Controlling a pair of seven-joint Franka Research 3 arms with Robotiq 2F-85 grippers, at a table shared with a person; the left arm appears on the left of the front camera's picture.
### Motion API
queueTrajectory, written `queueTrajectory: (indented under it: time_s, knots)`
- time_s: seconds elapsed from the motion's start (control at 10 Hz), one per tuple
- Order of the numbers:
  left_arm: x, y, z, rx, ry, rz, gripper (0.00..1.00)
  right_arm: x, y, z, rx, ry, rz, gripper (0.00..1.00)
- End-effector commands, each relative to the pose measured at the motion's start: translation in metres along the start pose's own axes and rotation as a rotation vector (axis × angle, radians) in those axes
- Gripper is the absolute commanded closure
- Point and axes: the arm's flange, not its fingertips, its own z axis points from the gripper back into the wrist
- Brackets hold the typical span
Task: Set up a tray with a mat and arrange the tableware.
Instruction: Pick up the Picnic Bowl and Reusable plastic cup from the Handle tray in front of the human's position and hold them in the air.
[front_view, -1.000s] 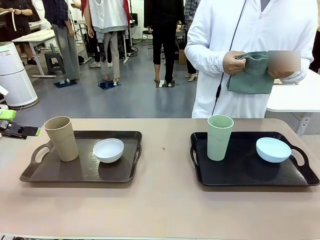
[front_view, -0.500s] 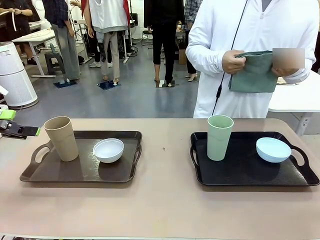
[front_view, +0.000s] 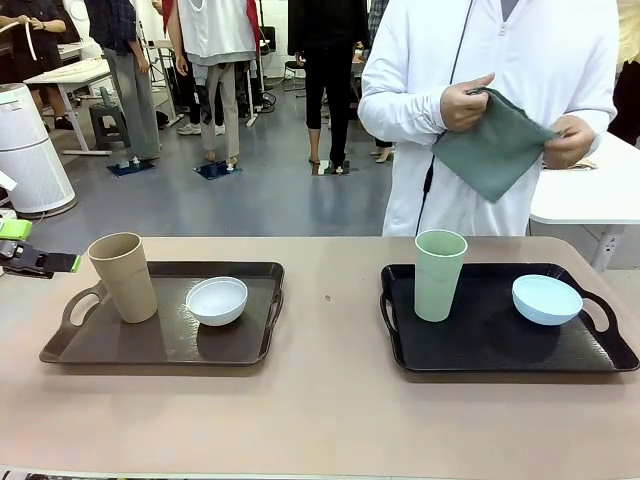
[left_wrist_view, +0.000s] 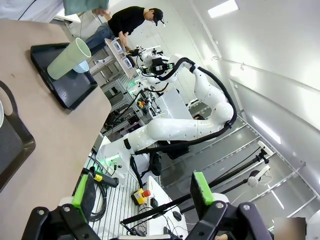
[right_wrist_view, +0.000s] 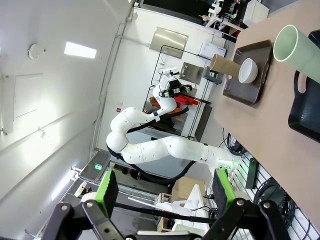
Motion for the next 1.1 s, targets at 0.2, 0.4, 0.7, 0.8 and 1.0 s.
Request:
queueTrajectory:
  time_s: [0.2, 0.4, 0.7, 0.8, 1.0]
  knots:
    - [-0.003, -0.002, -0.003, -0.012, -0.017, -0.024, 0.00, -0.003, -0.002, 0.000, 0.012, 0.002, 0.020, 0.00]
    - [-0.003, -0.002, -0.003, -0.012, -0.017, -0.024, 0.00, -0.003, -0.002, 0.000, 0.012, 0.002, 0.020, 0.00]
    - [0.054, -0.042, -0.038, 0.316, 0.083, -0.364, 0.00, 0.006, 0.053, -0.002, -0.144, -0.005, 0.041, 0.00]
    - [0.082, -0.063, -0.072, 0.471, 0.145, -0.568, 0.00, 0.008, 0.087, -0.007, -0.250, 0.022, 0.065, 0.00]
    - [0.129, -0.080, -0.144, 0.675, 0.326, -0.840, 0.00, 0.024, 0.120, -0.013, -0.624, 0.127, 0.127, 0.00]
